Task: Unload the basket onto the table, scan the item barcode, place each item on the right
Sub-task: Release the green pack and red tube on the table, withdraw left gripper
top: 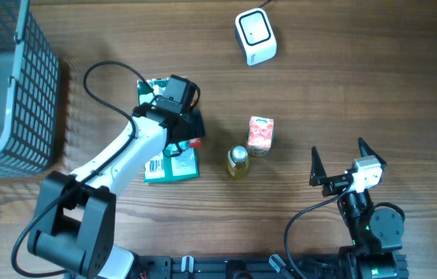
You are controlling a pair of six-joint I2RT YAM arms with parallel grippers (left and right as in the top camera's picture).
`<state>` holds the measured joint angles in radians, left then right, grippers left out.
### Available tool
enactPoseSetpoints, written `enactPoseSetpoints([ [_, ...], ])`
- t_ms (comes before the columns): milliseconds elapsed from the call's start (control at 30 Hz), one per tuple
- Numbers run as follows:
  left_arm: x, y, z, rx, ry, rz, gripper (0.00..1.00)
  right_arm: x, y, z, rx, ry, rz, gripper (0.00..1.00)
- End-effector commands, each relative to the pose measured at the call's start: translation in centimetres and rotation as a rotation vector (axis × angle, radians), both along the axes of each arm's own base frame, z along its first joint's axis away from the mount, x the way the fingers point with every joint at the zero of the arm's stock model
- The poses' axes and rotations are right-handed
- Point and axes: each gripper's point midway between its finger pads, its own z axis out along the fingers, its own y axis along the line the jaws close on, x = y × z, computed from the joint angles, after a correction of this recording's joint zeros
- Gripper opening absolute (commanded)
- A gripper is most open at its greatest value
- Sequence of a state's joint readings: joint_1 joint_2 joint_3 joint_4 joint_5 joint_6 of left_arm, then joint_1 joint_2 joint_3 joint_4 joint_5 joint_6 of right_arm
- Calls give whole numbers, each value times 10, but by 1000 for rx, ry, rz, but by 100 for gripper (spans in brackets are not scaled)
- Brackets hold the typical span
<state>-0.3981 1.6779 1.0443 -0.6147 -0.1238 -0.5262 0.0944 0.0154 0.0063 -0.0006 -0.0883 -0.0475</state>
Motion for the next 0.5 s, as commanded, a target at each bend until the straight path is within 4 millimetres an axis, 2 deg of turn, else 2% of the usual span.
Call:
enactPoseSetpoints([
  [0, -4, 8, -3, 57, 16, -16, 91, 0, -2, 2, -5, -9, -12, 100],
  [100, -8, 17, -2, 105, 24, -5, 95, 0, -2, 2, -4, -9, -12, 100],
  [200, -13, 21, 5, 124, 33, -25, 90, 0, -2, 2, -4, -9, -12, 100],
  [300, -11, 24, 20, 133, -6, -18, 90, 0, -2, 2, -4, -9, -12, 100],
  [467, -3, 33, 54, 110, -114, 18, 97, 0, -2, 2, -4, -9, -12, 100],
])
